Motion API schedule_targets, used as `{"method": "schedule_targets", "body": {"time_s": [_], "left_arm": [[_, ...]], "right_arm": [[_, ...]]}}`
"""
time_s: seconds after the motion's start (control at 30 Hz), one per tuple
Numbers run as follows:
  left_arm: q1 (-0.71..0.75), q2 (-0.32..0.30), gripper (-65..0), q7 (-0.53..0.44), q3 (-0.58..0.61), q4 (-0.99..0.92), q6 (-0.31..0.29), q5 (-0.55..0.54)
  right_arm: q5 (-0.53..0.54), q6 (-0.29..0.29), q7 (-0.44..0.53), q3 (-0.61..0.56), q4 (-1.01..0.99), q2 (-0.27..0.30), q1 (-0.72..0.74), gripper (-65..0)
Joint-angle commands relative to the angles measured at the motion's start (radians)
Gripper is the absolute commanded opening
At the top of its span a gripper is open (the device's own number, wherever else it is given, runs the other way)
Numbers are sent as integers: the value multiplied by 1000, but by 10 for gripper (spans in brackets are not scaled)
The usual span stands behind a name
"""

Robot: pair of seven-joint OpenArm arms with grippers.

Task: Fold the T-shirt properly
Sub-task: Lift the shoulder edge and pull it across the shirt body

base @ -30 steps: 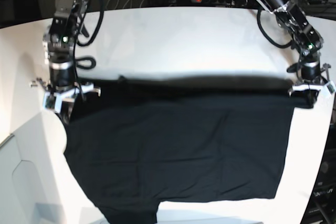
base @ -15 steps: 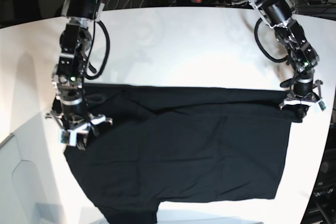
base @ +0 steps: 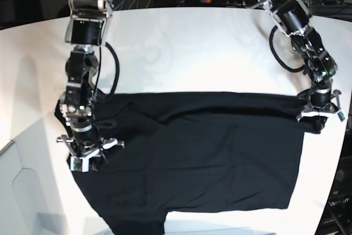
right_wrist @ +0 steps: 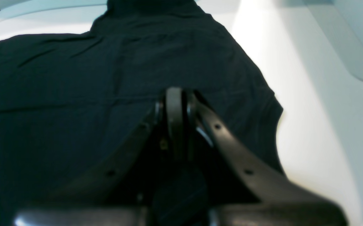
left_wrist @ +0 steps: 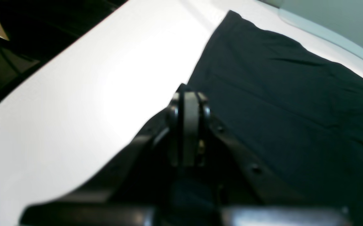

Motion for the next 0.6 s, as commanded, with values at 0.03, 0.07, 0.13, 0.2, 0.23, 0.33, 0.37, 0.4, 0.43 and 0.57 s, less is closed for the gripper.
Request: {"method": "schedule_targets", "body": {"time_s": [0.03, 0.07, 0.13, 0.2, 0.23, 0.33, 0.37, 0.4, 0.43, 0.57], "left_arm": [[-16, -38, -649, -28, 0, -12, -3, -16], [-19, -41, -649, -28, 0, -24, -3, -16], [-36, -41, -649, -28, 0, -50, -6, -12], [-44, -41, -649, -28, 0, -72, -8, -10], [-50, -41, -649, -28, 0, -81, -8, -10], [-74, -41, -649, -28, 3, -106, -8, -9], [-84, -41, -649, -28, 3, -112, -8, -9], [-93, -41, -649, -28, 3, -118, -8, -9], [-99, -41, -649, -28, 3, -118, -8, -9], [-100, -42, -649, -28, 3, -116, -8, -9]], "right_arm": [[4, 4, 25, -2, -15, 7, 47, -650], [4, 4, 25, -2, -23, 9, 55, -650], [4, 4, 25, -2, -29, 22, 58, -650], [4, 4, 25, -2, -29, 22, 58, -650], [4, 4, 25, -4, -30, 22, 58, -650], [4, 4, 25, -4, -30, 22, 58, -650], [4, 4, 25, -4, -35, 22, 58, -650], [4, 4, 27, -4, -47, 22, 62, -650], [4, 4, 27, -4, -62, 22, 75, -650], [4, 4, 27, -4, -102, 29, 85, -650]]}}
